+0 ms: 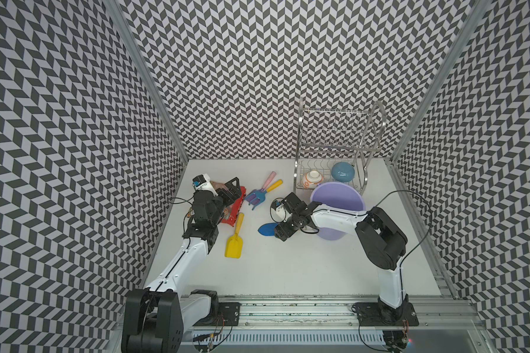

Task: Organize the gardening tools
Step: Pick up the gardening tool from the center of the board.

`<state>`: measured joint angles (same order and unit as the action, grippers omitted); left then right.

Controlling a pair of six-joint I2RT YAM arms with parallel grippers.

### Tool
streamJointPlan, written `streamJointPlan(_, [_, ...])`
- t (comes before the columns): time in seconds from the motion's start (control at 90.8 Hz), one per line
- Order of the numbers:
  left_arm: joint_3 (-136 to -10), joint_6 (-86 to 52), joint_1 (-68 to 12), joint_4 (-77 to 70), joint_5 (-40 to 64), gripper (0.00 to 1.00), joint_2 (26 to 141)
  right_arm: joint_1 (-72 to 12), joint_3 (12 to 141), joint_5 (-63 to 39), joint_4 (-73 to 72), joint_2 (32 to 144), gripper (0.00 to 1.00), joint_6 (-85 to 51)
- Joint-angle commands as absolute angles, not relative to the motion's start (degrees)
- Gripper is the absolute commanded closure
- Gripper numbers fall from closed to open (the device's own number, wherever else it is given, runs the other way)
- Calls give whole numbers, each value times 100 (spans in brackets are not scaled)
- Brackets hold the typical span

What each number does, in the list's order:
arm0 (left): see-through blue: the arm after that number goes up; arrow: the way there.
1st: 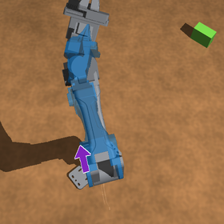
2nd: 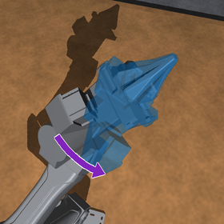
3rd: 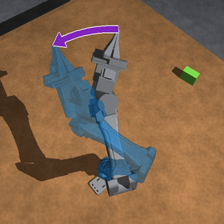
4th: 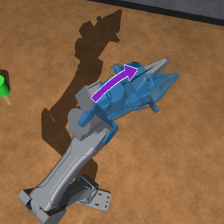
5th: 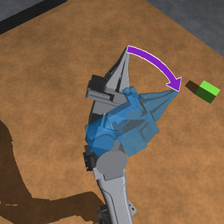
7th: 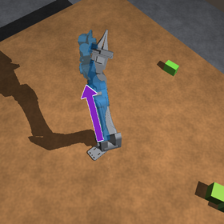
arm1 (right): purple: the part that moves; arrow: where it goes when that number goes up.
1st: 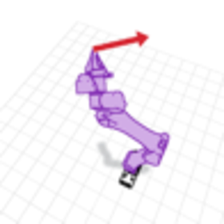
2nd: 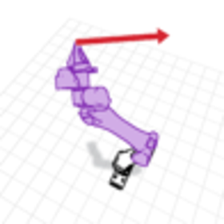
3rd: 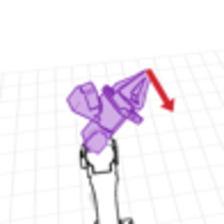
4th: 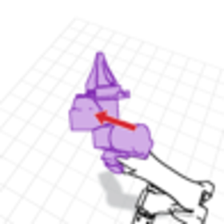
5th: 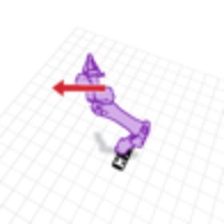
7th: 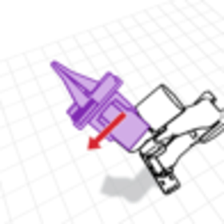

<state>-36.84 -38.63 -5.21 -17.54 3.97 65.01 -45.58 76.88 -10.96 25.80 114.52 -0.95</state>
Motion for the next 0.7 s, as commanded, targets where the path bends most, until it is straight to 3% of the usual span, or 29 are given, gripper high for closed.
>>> streamJointPlan(0.0, [-3739,-3800,-492,-1751,430,0,6367,-4682,7487,-1088,2626,11120,21,-180])
streamJointPlan(0.341, [-3758,-3822,-492,-1645,363,0,6359,-5113,7049,-65,2659,11133,50,-326])
streamJointPlan(0.694, [-3858,-3827,-490,-1544,404,0,6402,-5350,6701,701,2032,10570,100,-474])
